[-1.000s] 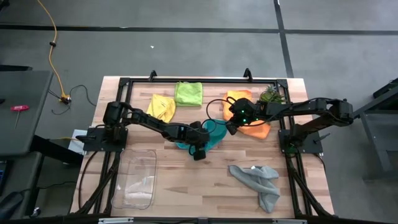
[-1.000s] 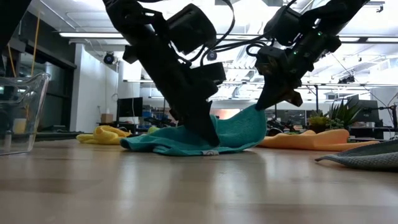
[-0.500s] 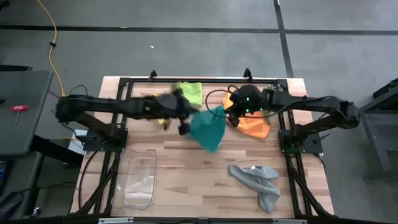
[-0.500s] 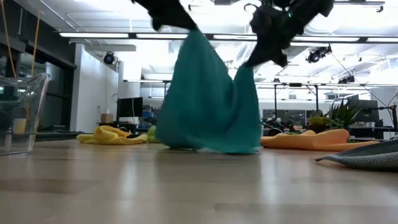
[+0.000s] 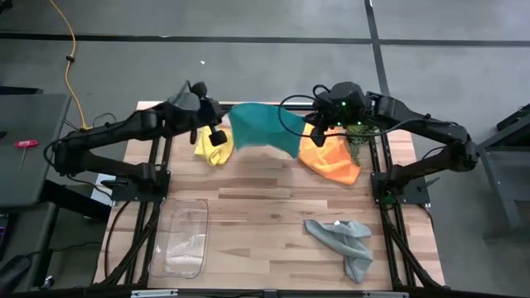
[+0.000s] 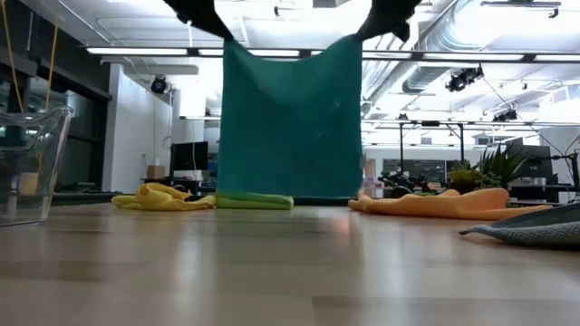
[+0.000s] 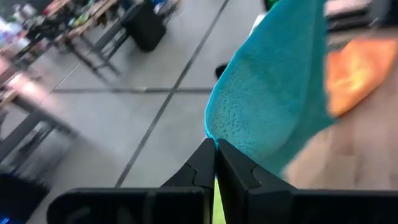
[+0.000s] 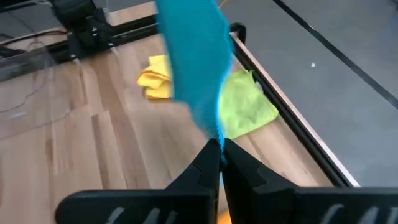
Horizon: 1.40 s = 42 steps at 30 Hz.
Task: Fold microfiber towels
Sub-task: Fold the blue microfiber towel
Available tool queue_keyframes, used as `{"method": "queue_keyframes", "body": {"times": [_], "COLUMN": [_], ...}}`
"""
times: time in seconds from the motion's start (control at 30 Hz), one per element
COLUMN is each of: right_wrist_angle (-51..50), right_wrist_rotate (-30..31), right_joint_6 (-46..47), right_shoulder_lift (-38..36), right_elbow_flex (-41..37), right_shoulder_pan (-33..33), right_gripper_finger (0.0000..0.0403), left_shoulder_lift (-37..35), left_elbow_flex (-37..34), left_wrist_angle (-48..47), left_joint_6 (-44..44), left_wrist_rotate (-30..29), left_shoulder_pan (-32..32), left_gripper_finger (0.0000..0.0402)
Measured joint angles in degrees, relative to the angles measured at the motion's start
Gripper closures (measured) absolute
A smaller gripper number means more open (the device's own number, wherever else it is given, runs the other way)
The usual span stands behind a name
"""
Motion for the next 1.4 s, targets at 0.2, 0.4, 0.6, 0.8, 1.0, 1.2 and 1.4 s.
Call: {"method": "queue_keyframes", "body": {"times": [0.2, 0.4, 0.6, 0.8, 1.0, 1.2, 1.4], "right_wrist_angle": [-2.30, -2.15, 5.36, 20.27, 22.67, 23.21, 23.46], "right_wrist_rotate": [-0.44, -0.09, -5.49, -7.49, -3.91, 1.07, 3.00], "right_joint_6": [-0.52, 4.65, 13.57, 25.62, 34.40, 40.65, 41.25], "right_shoulder_lift": [-0.02, 0.09, 0.09, 0.14, 0.14, 0.14, 0.14], "right_elbow_flex": [-1.24, -10.49, -20.45, -30.17, -34.78, -39.03, -40.24], "right_shoulder_pan": [7.04, 16.16, 24.35, 30.44, 30.62, 24.89, 19.51], "right_gripper_finger": [0.0403, 0.0403, 0.0403, 0.0403, 0.0403, 0.0403, 0.0403], "left_shoulder_lift": [-1.21, -0.53, 0.19, 2.23, 6.00, 10.58, 15.52], "left_elbow_flex": [0.29, -6.50, -16.78, -24.52, -25.62, -25.62, -25.62], "left_wrist_angle": [-4.07, -7.03, -2.53, 6.99, 10.41, 10.53, 11.55], "left_joint_6": [-3.28, -11.07, -26.90, -41.92, -46.30, -46.30, -45.96], "left_wrist_rotate": [9.62, 11.99, 13.28, 12.90, 6.05, 2.40, 2.42], "left_shoulder_pan": [-2.61, -11.02, -21.87, -30.89, -33.26, -27.81, -21.87], "left_gripper_finger": [0.0402, 0.0401, 0.0401, 0.0401, 0.0401, 0.0401, 0.0401]}}
